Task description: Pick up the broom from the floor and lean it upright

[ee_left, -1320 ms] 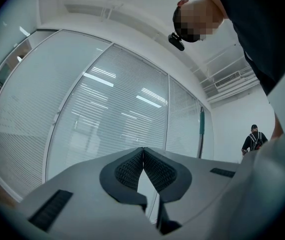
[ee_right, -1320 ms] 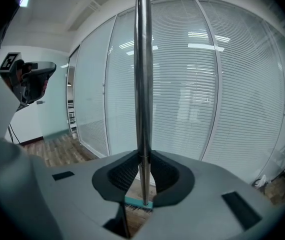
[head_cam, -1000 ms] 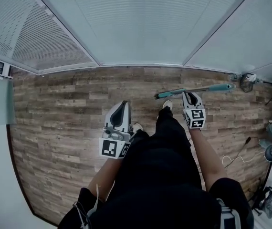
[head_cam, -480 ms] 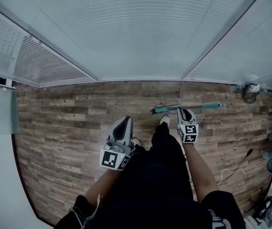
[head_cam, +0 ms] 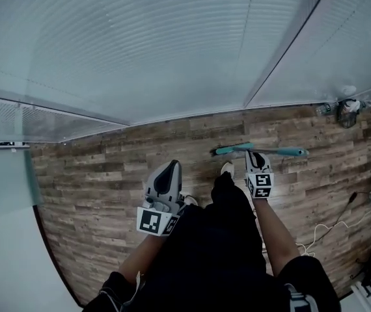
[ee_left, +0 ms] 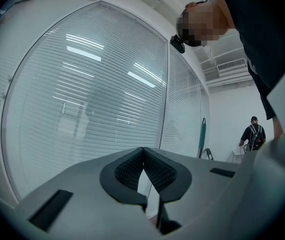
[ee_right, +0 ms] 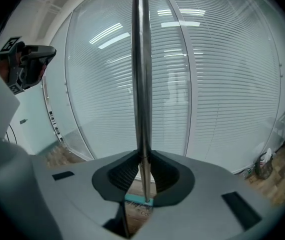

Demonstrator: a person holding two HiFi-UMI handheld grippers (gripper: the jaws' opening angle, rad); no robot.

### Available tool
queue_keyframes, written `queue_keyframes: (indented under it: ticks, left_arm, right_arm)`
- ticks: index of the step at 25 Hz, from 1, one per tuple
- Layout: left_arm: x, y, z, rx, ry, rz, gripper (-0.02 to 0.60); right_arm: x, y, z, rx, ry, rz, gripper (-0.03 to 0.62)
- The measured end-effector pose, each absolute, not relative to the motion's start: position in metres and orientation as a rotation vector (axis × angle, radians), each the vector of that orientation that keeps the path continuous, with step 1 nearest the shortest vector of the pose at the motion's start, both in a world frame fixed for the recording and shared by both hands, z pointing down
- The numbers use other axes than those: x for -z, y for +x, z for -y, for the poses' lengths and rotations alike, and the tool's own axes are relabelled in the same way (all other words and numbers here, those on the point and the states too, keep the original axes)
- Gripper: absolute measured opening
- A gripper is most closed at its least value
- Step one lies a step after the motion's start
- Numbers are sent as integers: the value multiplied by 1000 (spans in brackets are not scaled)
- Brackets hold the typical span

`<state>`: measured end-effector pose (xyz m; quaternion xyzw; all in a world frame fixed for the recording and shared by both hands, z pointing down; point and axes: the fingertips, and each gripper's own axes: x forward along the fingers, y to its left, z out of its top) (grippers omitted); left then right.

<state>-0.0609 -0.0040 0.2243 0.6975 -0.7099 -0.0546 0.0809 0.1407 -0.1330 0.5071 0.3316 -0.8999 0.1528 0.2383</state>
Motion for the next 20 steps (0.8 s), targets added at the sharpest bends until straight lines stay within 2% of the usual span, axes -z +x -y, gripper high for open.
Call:
queue_keyframes:
  ticks: [20]
  left_arm:
    - [-280,-83,128,60,2191,1827,18]
  right_arm:
    - [-535,117,232,-518,1185,2306,80]
